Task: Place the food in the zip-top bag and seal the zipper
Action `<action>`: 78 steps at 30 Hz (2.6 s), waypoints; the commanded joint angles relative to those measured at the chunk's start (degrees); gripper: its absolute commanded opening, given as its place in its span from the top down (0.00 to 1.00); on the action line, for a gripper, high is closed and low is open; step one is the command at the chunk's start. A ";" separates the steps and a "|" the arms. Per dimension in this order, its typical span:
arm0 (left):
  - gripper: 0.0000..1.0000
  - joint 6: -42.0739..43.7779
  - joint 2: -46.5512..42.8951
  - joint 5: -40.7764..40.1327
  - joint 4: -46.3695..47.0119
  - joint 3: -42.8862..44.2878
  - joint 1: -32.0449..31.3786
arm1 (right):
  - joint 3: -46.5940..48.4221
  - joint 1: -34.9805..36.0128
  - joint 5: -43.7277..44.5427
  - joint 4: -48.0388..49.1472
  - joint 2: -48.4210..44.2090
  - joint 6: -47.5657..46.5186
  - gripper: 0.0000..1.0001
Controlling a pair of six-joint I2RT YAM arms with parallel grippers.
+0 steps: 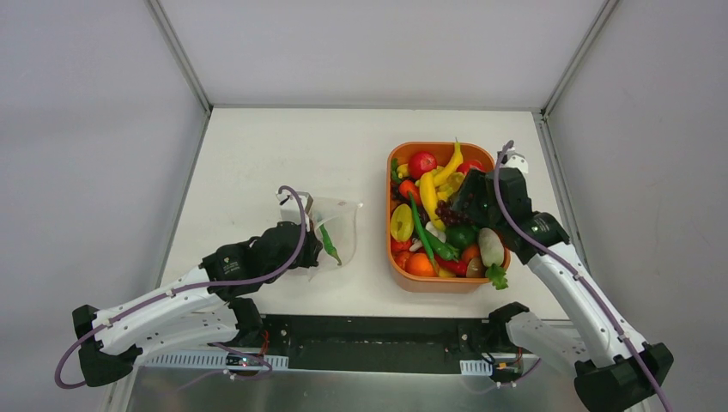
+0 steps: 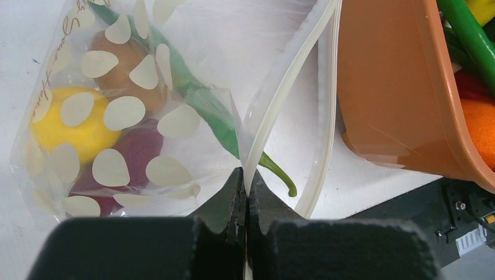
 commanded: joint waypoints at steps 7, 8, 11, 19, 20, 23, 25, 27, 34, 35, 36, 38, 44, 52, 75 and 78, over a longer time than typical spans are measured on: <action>1.00 -0.71 -0.17 0.66 1.75 0.06 -0.70 | 0.48 -0.07 2.73 -2.79 7.51 0.76 0.07; 1.00 -0.78 -0.07 0.71 1.68 0.08 -0.74 | 0.29 -0.07 2.60 -2.76 8.28 0.70 0.06; 1.00 -1.09 -0.13 0.84 1.49 -0.01 -0.70 | 0.13 -0.01 2.23 -3.16 9.83 1.72 0.19; 1.00 -1.42 -0.89 0.28 1.46 -0.63 -0.74 | -0.69 -0.03 4.91 -0.35 -0.40 2.02 0.85; 1.00 -1.34 -0.75 0.21 1.60 -0.63 -0.70 | -0.41 -0.02 4.92 -0.35 -1.68 2.00 0.89; 1.00 -1.15 -0.30 0.51 1.89 -0.54 -0.72 | 0.38 0.00 4.14 -0.37 -4.56 1.84 0.95; 1.00 -1.02 0.00 0.58 1.93 -0.56 -0.70 | 0.90 -0.05 3.07 -0.35 -5.90 2.10 0.98; 1.00 -0.98 0.10 0.58 1.92 -0.62 -0.75 | 1.56 -0.04 1.22 -0.21 -6.96 1.98 0.98; 1.00 -0.93 -0.67 0.18 2.01 -1.07 -0.70 | 4.17 0.01 -7.30 2.81 -12.63 1.64 0.97; 1.00 -0.89 -0.77 0.07 2.01 -1.07 -0.70 | 4.69 -0.02 -9.18 3.55 -13.50 1.57 0.97; 1.00 -0.82 -0.85 0.06 2.04 -1.07 -0.70 | 5.29 0.00 -10.75 4.21 -14.17 1.63 0.97; 1.00 -0.71 -0.94 -0.03 2.09 -0.99 -0.71 | 6.52 -0.03 -15.20 5.45 -15.06 2.09 0.97; 1.00 -0.34 -0.79 0.15 2.45 -0.76 -0.74 | 8.27 -0.01 -23.47 9.34 -15.29 3.15 0.97; 1.00 -0.01 -1.26 0.89 1.69 0.38 -0.70 | 5.52 0.00 -46.91 22.81 -10.34 10.79 0.97; 1.00 -2.82 -0.45 11.41 10.82 3.68 -0.70 | 1.07 19.98 -42.82 40.12 7.72 12.01 0.95; 1.00 -2.76 -1.33 12.28 11.22 3.35 -0.72 | 0.56 20.61 -39.49 39.12 11.56 10.07 0.94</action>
